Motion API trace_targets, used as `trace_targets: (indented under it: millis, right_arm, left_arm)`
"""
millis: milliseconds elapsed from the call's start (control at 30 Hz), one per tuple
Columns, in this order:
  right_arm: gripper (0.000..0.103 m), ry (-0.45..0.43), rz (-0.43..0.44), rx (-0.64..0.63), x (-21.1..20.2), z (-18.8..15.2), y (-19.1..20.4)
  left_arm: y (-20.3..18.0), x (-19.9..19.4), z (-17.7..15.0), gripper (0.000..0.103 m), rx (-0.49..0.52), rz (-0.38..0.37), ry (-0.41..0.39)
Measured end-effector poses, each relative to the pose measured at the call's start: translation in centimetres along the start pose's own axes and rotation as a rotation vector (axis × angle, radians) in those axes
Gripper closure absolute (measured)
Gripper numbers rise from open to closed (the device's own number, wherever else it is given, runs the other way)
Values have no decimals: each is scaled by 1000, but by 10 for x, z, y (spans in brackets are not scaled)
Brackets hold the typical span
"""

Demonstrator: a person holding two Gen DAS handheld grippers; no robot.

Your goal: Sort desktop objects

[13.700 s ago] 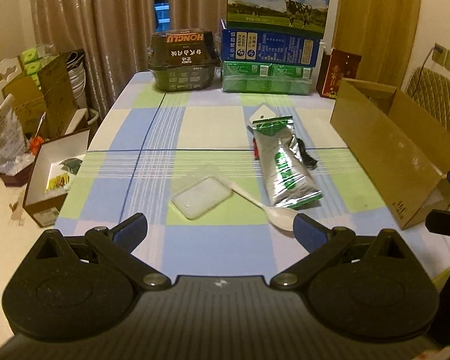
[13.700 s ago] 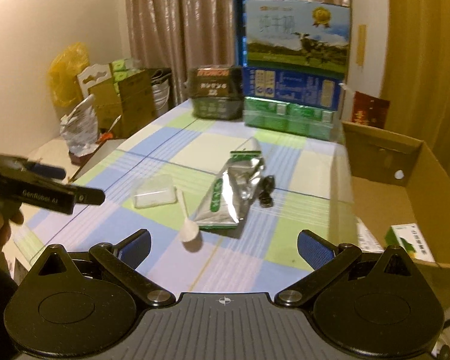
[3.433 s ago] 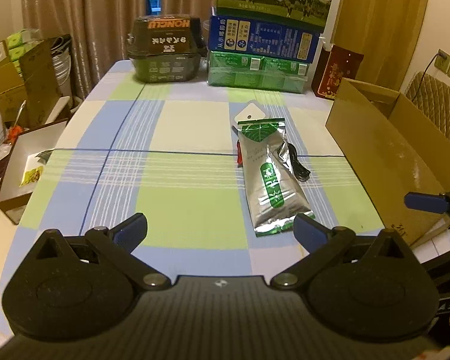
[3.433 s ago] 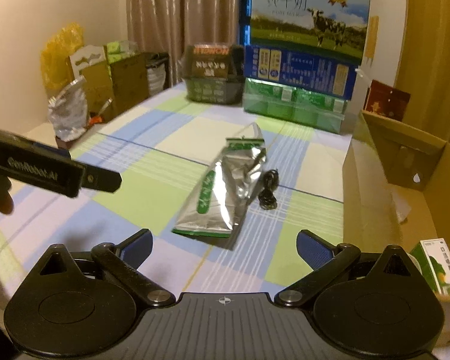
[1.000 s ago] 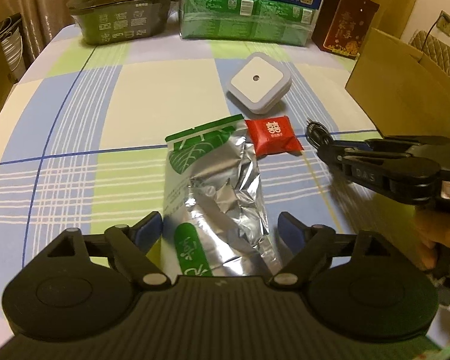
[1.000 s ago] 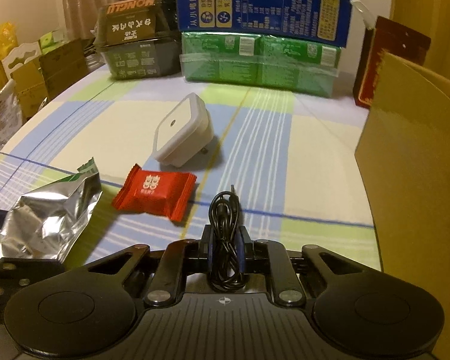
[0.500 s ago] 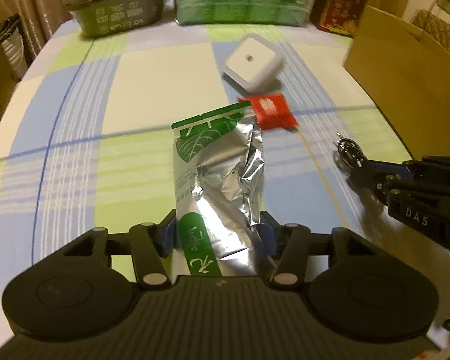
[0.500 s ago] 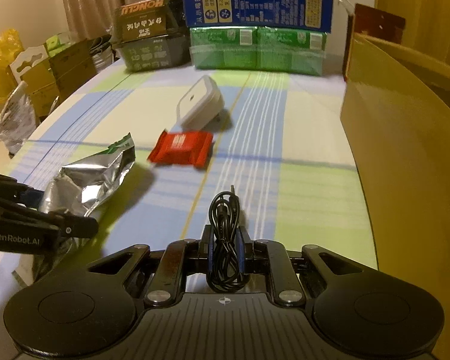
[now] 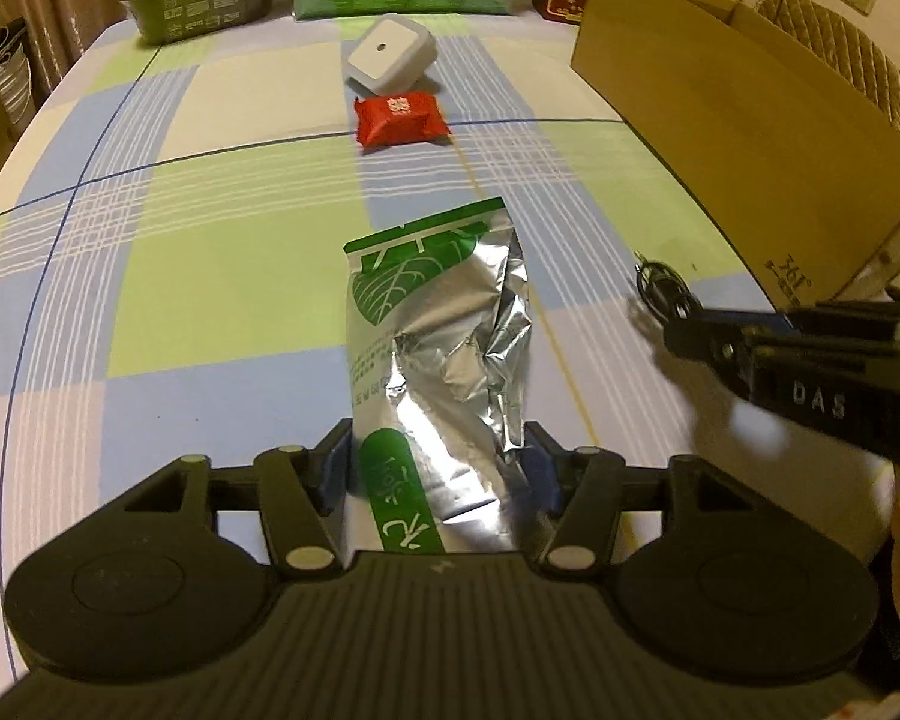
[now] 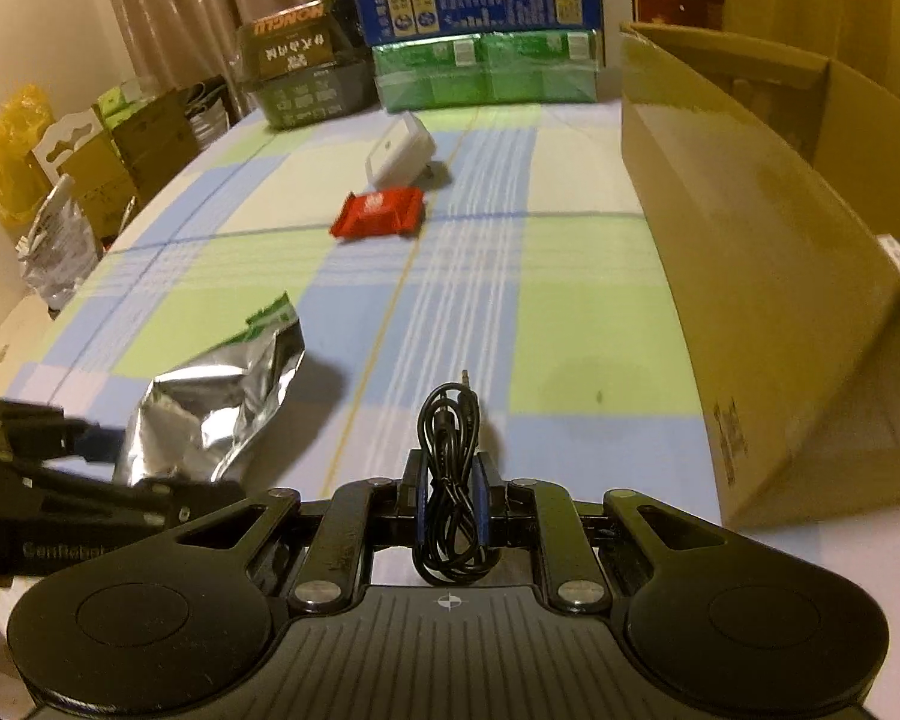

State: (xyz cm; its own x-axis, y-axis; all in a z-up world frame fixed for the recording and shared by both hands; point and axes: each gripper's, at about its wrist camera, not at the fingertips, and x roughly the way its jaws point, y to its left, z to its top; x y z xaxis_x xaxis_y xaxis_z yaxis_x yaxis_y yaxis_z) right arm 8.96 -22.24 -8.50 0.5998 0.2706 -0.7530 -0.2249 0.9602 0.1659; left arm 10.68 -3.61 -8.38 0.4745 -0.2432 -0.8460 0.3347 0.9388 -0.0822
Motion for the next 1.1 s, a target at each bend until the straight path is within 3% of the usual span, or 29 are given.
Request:
trace_targets:
  millis: [267,367,567,667,733,900,1100]
  right_arm:
    - [91,-9,-19,-11,0,-4,-2]
    - [91,-9,-21,-11,1,-5,-2]
    - [91,-7,-22,-24,5,-6,1]
    - [91,-6,-21,-27,4,-6,2]
    - [91,-10,-23,-31,3,-6,3]
    - [91,-16,-21,-32,1,-6,4]
    - [91,-31,-25,-29,-2,-5,5]
  left_arm:
    - [-9,9,5,31,30,30,8]
    - [-14,15,5,29,74,58,18]
    - [-12,18,7,26,64,62,15]
    - [-11,17,8,34,60,51,12]
    - [-9,15,9,50,54,64,5]
    - [-5,9,9,57,22,51,-9]
    - [-3,5,10,58,0,33,-18]
